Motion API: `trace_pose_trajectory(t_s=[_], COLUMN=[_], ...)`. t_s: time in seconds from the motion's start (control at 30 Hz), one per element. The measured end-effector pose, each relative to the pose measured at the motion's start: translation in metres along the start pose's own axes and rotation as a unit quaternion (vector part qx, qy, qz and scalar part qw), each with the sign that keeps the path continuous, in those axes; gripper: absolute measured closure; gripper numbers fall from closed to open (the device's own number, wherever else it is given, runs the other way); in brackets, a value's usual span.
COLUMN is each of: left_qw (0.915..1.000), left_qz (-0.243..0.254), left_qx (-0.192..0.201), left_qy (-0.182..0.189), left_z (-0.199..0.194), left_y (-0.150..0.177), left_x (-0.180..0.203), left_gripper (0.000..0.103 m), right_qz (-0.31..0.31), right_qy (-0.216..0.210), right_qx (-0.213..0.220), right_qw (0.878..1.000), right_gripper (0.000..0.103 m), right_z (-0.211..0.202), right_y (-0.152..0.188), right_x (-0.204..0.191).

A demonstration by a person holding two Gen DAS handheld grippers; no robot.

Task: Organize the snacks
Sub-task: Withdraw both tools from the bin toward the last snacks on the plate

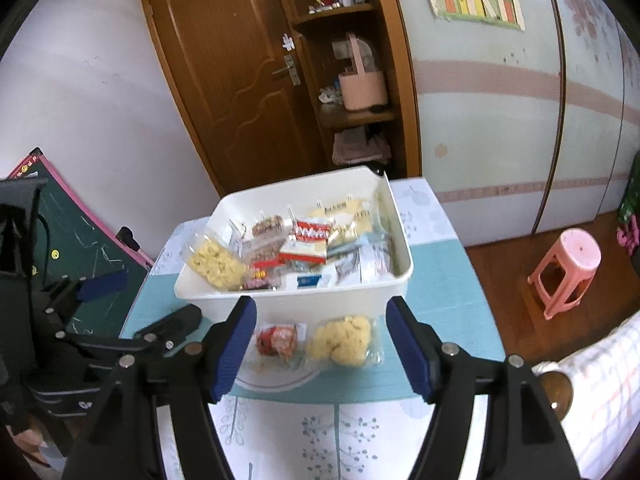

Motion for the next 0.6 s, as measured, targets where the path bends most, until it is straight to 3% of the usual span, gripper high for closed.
trace_pose_trajectory(t_s=[0.17,0.37,0.47,0.6], left_qw=[0.9981,0.9858,0.9848,0.9850], left_qz=[-0.022,-0.083,-0.090,-0.116], left_qx=[-0.054,-0.138,-0.144,-0.122], left_qy=[0.022,0.046,0.038,0.040], left_z=[0.030,0.072,0.082,0.085], left_y=[0.043,0.110,0.122,0.117], left_x=[0.010,0.010,0.005,-0.002], left_gripper=[0.004,0.004,0.004,0.004], right_qz=[0.032,0.087,0.100,0.097], right_qy=[-0.004,-0.010,-0.008,-0.002], right_qx=[-0.029,-0.091,-0.112,-0.121], right_qw=[0.999,0.992,0.989,0.988], right_gripper=[0.035,0.035,0.035,0.035], right_z=[0.012,0.042,0.056,0.077], right_y=[0.031,0.083,0.098,0.103], right_x=[0.015,0.032,0.037,0.042])
Point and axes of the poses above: each gripper's, at about its wrist camera, not at the fingertips, and z roughly the way its jaws point, x to its right, y to its underside, the point moved 7 cm from there along z, roughly the way its jaws point, and after that the axes turned 10 degrees about x, right-handed, at the moved point
